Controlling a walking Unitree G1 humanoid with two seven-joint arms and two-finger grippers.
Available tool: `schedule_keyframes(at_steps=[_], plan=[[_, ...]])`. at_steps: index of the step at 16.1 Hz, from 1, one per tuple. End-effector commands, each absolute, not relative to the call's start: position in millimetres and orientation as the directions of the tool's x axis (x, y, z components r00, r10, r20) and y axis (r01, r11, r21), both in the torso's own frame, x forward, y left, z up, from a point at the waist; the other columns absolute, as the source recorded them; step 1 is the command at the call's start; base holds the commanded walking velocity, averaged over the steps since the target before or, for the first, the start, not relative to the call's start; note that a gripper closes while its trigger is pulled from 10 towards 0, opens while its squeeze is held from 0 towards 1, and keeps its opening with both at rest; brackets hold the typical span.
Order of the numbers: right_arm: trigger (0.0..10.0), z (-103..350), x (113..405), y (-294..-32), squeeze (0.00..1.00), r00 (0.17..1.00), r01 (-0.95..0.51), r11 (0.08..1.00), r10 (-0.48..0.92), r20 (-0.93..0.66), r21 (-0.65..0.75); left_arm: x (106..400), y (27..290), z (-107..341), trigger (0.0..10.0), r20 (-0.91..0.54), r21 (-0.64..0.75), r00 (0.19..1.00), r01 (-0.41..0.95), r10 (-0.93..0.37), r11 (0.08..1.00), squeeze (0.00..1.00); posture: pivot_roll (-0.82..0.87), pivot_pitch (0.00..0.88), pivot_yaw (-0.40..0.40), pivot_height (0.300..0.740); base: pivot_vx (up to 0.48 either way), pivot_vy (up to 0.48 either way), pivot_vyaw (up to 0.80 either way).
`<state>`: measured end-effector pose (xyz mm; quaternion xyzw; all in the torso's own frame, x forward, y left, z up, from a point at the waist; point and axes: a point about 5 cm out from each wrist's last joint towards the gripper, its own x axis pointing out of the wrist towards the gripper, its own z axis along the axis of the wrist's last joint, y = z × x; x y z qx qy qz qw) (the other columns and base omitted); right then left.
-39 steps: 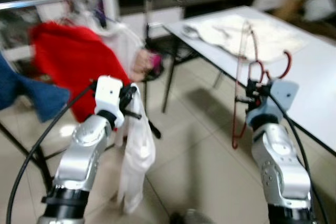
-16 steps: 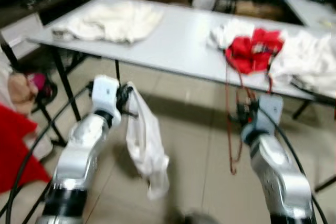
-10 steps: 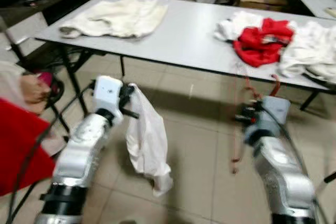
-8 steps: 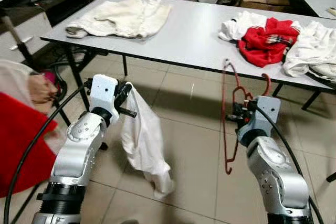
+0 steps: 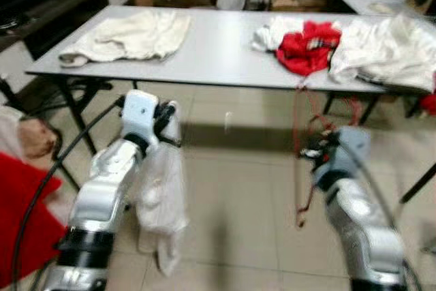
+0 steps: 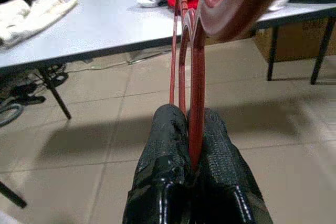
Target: Hang hanger
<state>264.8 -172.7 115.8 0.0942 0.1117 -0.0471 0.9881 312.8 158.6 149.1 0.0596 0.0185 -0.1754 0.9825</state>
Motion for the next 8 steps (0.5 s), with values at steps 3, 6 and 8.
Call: schedule_keyframes(at_steps=[3,6,8], plan=[[10.0,117.3,265.7,-165.3,0.00,0.973,0.093,0.976,-0.047,-0.226,0.195,314.0,164.4,151.3,10.0,-0.047,0.124,0.943,0.333,-0.329,0.935,0.00,-0.10,0.000,0.045,0.740,0.000,0.331,0.00],[10.0,117.6,266.5,-166.8,0.00,0.973,0.091,0.976,-0.045,-0.226,0.196,312.1,162.0,148.5,10.0,-0.050,0.114,0.943,0.333,-0.329,0.936,0.00,-0.09,0.000,0.040,0.740,0.000,0.334,0.00],[10.0,118.9,266.4,-165.0,0.00,0.974,0.085,0.976,-0.039,-0.223,0.198,311.6,161.9,148.4,10.0,-0.052,0.114,0.941,0.339,-0.335,0.934,0.00,-0.10,0.000,0.047,0.740,0.000,0.334,0.00]])
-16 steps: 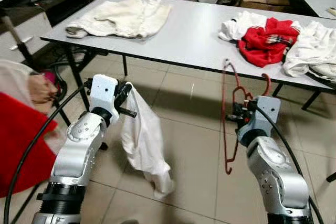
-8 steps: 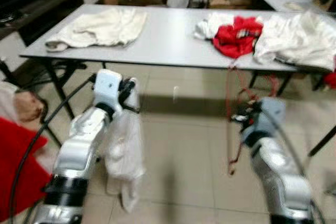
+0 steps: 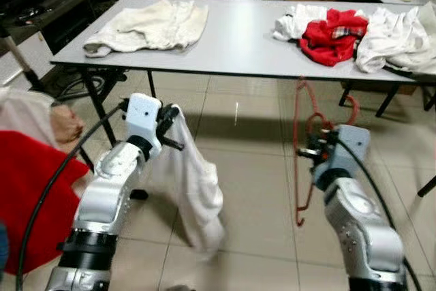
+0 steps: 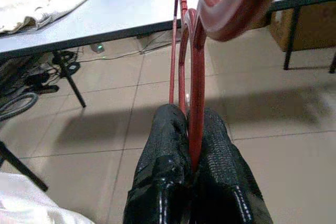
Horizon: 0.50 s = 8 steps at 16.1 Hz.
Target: Hang hanger
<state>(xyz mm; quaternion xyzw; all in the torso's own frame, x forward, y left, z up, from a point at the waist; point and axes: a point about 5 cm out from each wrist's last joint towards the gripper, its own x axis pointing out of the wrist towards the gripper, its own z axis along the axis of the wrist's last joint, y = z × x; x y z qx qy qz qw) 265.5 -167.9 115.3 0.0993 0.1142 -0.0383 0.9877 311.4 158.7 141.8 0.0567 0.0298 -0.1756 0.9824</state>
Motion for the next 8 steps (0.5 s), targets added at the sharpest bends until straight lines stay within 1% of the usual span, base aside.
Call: schedule_keyframes(at_steps=[1,4,8], plan=[[10.0,118.5,265.2,-165.8,0.00,0.974,0.090,0.976,-0.044,-0.223,0.199,312.0,162.1,148.2,10.0,-0.054,0.115,0.939,0.342,-0.338,0.932,0.00,-0.10,0.000,0.053,0.740,0.000,0.334,0.00],[10.0,118.0,261.8,-165.7,0.00,0.973,0.089,0.976,-0.043,-0.226,0.198,312.5,160.1,146.3,10.0,-0.060,0.112,0.936,0.351,-0.346,0.930,0.00,-0.11,0.000,0.049,0.740,0.000,0.336,-0.74],[10.0,118.3,262.3,-166.8,0.00,0.973,0.074,0.979,-0.029,-0.228,0.188,309.1,158.1,144.0,10.0,-0.053,0.096,0.938,0.346,-0.342,0.933,0.00,-0.11,0.000,0.034,0.740,0.000,0.337,0.00]])
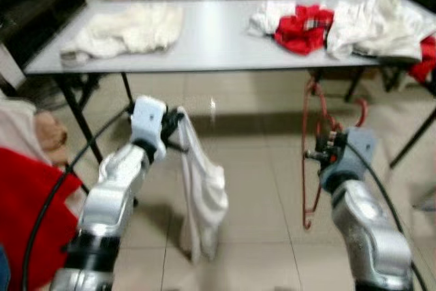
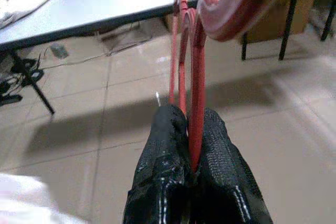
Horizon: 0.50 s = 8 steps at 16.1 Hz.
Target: Hang hanger
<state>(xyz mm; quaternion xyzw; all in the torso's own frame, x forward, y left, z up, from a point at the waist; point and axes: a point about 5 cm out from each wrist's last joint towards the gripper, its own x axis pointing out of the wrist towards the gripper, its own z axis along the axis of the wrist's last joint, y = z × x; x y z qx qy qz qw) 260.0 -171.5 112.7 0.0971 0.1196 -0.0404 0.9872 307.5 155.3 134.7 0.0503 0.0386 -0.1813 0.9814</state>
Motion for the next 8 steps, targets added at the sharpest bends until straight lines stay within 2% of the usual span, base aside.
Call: schedule_keyframes(at_steps=[1,6,8], plan=[[10.0,118.9,262.1,-166.6,0.00,0.974,0.072,0.980,-0.029,-0.226,0.184,308.3,157.5,144.8,10.0,-0.046,0.085,0.938,0.347,-0.344,0.934,0.00,-0.11,0.000,0.034,0.740,0.000,0.000,0.00],[10.0,123.3,261.6,-171.1,0.00,0.978,0.064,0.989,-0.035,-0.207,0.134,312.1,158.6,148.4,10.0,-0.009,-0.001,0.952,0.307,-0.307,0.952,0.00,-0.13,0.000,0.028,0.740,0.000,0.000,0.00],[10.0,128.7,265.9,-162.0,0.00,0.981,-0.038,0.988,0.065,-0.181,0.147,312.3,159.9,148.9,10.0,-0.011,0.003,0.955,0.296,-0.296,0.955,0.00,-0.12,0.000,0.018,0.740,0.129,0.000,0.00]])
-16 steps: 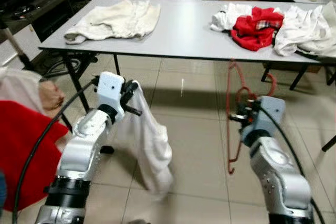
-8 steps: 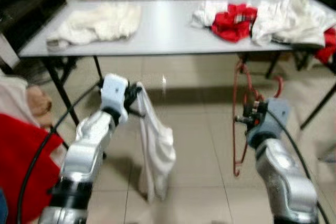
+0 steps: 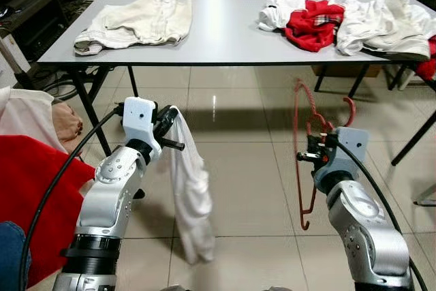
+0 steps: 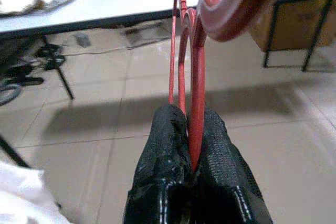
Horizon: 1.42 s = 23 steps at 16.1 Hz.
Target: Hang hanger
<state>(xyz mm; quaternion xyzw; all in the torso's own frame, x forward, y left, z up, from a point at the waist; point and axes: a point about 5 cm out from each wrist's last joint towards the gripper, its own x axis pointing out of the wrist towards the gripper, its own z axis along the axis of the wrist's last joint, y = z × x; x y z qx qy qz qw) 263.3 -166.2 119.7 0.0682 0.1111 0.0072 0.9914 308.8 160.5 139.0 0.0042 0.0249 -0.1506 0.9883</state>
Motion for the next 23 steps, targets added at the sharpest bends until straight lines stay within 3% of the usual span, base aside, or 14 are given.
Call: schedule_keyframes(at_steps=[1,5,23], plan=[[10.0,129.2,265.6,-161.5,0.00,0.981,-0.044,0.991,0.067,-0.182,0.129,312.4,160.0,149.5,10.0,-0.010,0.003,0.955,0.296,-0.296,0.955,0.00,-0.12,0.000,0.018,0.740,0.262,0.000,0.00],[10.0,127.7,265.6,-159.2,0.00,0.979,-0.043,0.991,0.067,-0.192,0.128,312.0,160.0,150.7,10.0,-0.012,0.021,0.951,0.309,-0.309,0.951,0.00,-0.12,0.000,0.022,0.740,0.283,0.000,0.80],[10.0,131.0,268.0,-159.7,0.00,0.980,-0.076,0.993,0.092,-0.174,0.094,314.6,160.9,151.1,10.0,-0.012,0.025,0.949,0.314,-0.314,0.949,0.00,-0.12,0.000,0.019,0.740,0.294,0.000,0.00]])
